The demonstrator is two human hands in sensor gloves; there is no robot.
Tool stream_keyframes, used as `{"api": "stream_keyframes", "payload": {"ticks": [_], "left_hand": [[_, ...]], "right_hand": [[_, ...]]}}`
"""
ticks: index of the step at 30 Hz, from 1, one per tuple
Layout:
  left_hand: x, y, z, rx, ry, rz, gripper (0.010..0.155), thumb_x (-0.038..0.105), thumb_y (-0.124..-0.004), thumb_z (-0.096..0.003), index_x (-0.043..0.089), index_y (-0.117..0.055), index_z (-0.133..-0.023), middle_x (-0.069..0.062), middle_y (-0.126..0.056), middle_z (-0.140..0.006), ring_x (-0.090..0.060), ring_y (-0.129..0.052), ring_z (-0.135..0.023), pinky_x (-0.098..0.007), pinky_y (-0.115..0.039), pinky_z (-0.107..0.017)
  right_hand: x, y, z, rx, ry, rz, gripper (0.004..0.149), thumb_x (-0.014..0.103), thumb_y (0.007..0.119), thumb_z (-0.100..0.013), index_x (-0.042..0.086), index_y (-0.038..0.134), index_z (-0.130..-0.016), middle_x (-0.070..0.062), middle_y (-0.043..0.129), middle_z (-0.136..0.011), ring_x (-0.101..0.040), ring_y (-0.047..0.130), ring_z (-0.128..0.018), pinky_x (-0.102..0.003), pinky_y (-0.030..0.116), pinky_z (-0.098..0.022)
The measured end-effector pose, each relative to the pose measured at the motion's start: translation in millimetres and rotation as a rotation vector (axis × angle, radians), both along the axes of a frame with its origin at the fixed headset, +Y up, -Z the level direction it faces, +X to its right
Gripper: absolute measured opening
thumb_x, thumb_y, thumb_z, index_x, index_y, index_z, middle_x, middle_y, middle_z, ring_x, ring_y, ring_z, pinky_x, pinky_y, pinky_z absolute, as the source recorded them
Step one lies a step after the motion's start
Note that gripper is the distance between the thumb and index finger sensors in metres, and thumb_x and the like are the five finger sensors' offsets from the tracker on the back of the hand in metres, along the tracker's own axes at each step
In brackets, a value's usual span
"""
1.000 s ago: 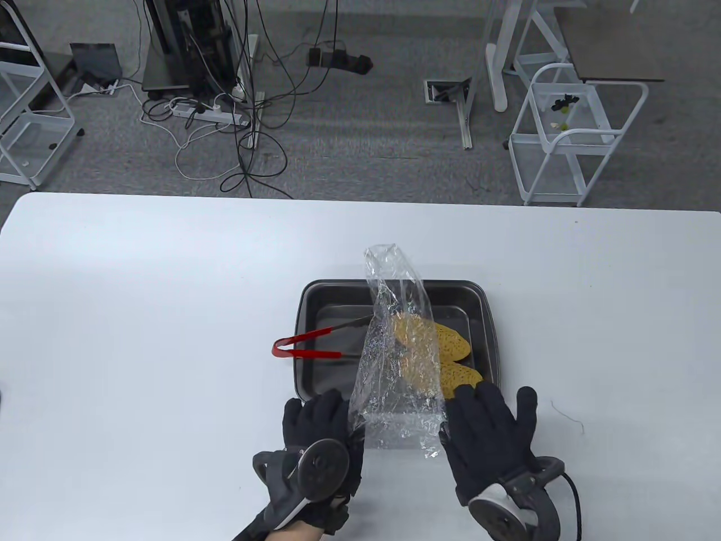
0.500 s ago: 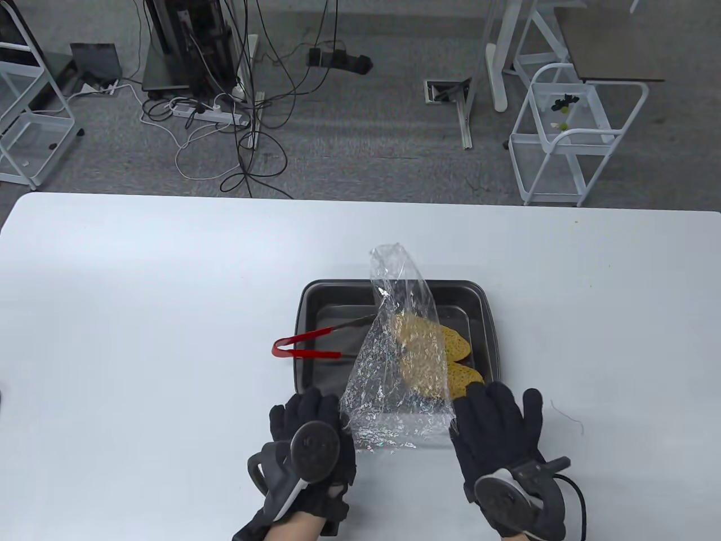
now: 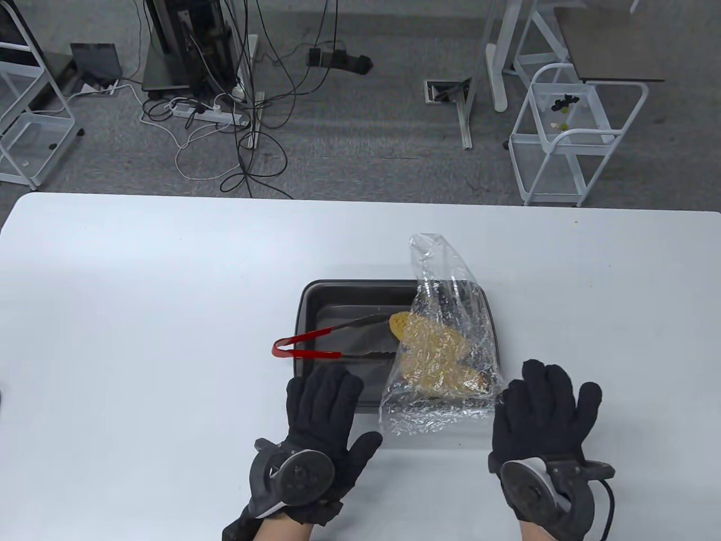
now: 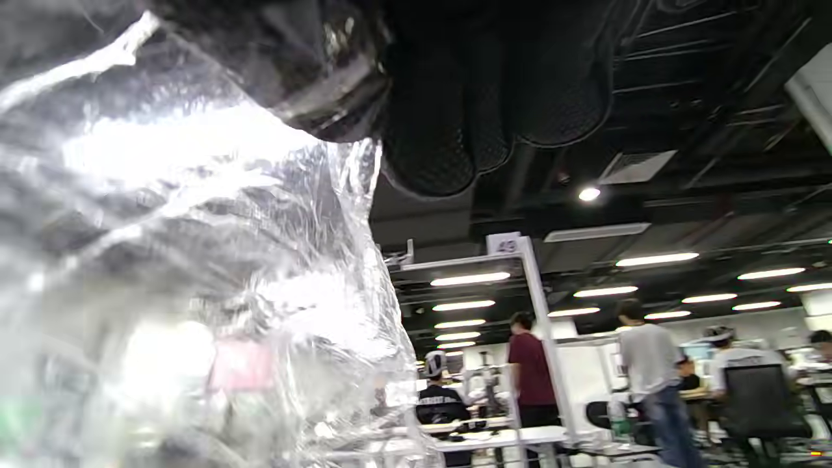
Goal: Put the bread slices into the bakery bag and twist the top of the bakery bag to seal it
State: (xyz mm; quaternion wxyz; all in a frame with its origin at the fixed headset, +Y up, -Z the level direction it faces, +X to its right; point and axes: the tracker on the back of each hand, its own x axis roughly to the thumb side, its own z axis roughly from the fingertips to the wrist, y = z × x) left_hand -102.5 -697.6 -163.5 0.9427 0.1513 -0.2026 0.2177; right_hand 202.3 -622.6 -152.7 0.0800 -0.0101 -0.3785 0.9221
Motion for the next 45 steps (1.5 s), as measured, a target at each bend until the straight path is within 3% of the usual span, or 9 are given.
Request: {"api": "stream_keyframes", "payload": {"ticks": [7, 9, 15, 19, 22, 29, 34, 41, 45], "left_hand": [[9.1, -7.2, -5.3, -0.038, 0.015, -0.107, 0.081, 0.071, -0.050, -0.0515, 0.024, -0.037, -0.116, -0.014, -0.033, -0.124, -0.045, -0.035, -0.117, -0.072, -0.019, -0.083], [11.0, -11.1, -7.5, -0.055, 0.014, -0.124, 0.081, 0.071, -0.052, -0.0520, 0.023, -0.037, -0.116, -0.014, -0.033, -0.124, -0.046, -0.035, -0.117, -0.072, -0.019, -0.083], [12.8, -20.6, -12.9, -0.107, 0.022, -0.169, 0.080, 0.070, -0.054, -0.0528, 0.023, -0.039, -0.116, -0.015, -0.035, -0.124, -0.047, -0.036, -0.117, -0.073, -0.020, -0.082], [11.4, -22.7, -13.7, -0.127, 0.023, -0.174, 0.079, 0.069, -0.055, -0.0532, 0.023, -0.041, -0.115, -0.015, -0.035, -0.124, -0.047, -0.036, -0.116, -0.073, -0.020, -0.082], [11.6, -22.6, -13.6, -0.139, 0.027, -0.187, 0.080, 0.069, -0.058, -0.0531, 0.023, -0.041, -0.116, -0.016, -0.035, -0.124, -0.048, -0.036, -0.116, -0.073, -0.019, -0.081], [18.3, -24.4, -18.8, -0.187, 0.053, -0.323, 0.093, 0.073, -0.069, -0.0487, 0.021, -0.032, -0.117, -0.018, -0.028, -0.124, -0.050, -0.031, -0.116, -0.074, -0.017, -0.080], [16.6, -3.8, -18.8, -0.152, 0.114, -0.363, 0.098, 0.072, -0.075, -0.0470, 0.020, -0.031, -0.117, -0.017, -0.030, -0.125, -0.049, -0.034, -0.117, -0.075, -0.019, -0.081], [4.6, 13.7, -66.0, -0.195, 0.158, -0.676, 0.095, 0.070, -0.076, -0.0451, 0.022, -0.035, -0.116, -0.014, -0.034, -0.125, -0.046, -0.041, -0.117, -0.074, -0.020, -0.083], [-14.8, 22.9, -106.7, -0.326, 0.188, -0.821, 0.096, 0.068, -0.079, -0.0432, 0.022, -0.035, -0.115, -0.014, -0.034, -0.124, -0.045, -0.041, -0.117, -0.073, -0.019, -0.083]], "right_hand": [[22.5, 52.8, -4.0, -0.033, -0.183, 0.121, 0.040, 0.026, 0.090, -0.042, -0.010, 0.097, -0.057, -0.024, 0.091, -0.091, -0.054, 0.079, -0.084, -0.077, 0.041, -0.065], [24.3, 63.0, -4.9, -0.092, -0.254, 0.198, 0.041, 0.027, 0.091, -0.042, -0.010, 0.097, -0.056, -0.023, 0.090, -0.091, -0.054, 0.079, -0.084, -0.077, 0.041, -0.066], [25.7, 73.4, -19.4, -0.269, -0.391, 0.331, 0.041, 0.027, 0.092, -0.042, -0.013, 0.093, -0.047, -0.023, 0.093, -0.089, -0.053, 0.081, -0.084, -0.076, 0.042, -0.066], [20.2, 63.8, -35.1, -0.354, -0.444, 0.311, 0.041, 0.026, 0.092, -0.041, -0.015, 0.093, -0.040, -0.024, 0.096, -0.085, -0.053, 0.084, -0.081, -0.076, 0.044, -0.066], [20.0, 49.8, -47.2, -0.370, -0.506, 0.167, 0.041, 0.026, 0.091, -0.041, -0.014, 0.094, -0.037, -0.024, 0.098, -0.082, -0.053, 0.087, -0.078, -0.075, 0.047, -0.065], [26.3, 8.3, -66.9, -0.387, -0.467, -0.242, 0.041, 0.023, 0.090, -0.041, -0.017, 0.094, -0.035, -0.030, 0.097, -0.080, -0.057, 0.085, -0.074, -0.075, 0.047, -0.063], [29.0, -9.7, -78.0, -0.406, -0.395, -0.274, 0.041, 0.024, 0.089, -0.041, -0.016, 0.094, -0.036, -0.031, 0.096, -0.081, -0.058, 0.083, -0.075, -0.075, 0.047, -0.063], [43.0, -22.4, -84.7, -0.443, -0.315, -0.362, 0.041, 0.026, 0.087, -0.043, -0.014, 0.094, -0.043, -0.031, 0.093, -0.084, -0.059, 0.081, -0.077, -0.075, 0.046, -0.063], [44.8, -23.1, -84.5, -0.436, -0.291, -0.384, 0.041, 0.026, 0.087, -0.044, -0.014, 0.094, -0.043, -0.031, 0.092, -0.084, -0.059, 0.081, -0.077, -0.075, 0.046, -0.063]]}}
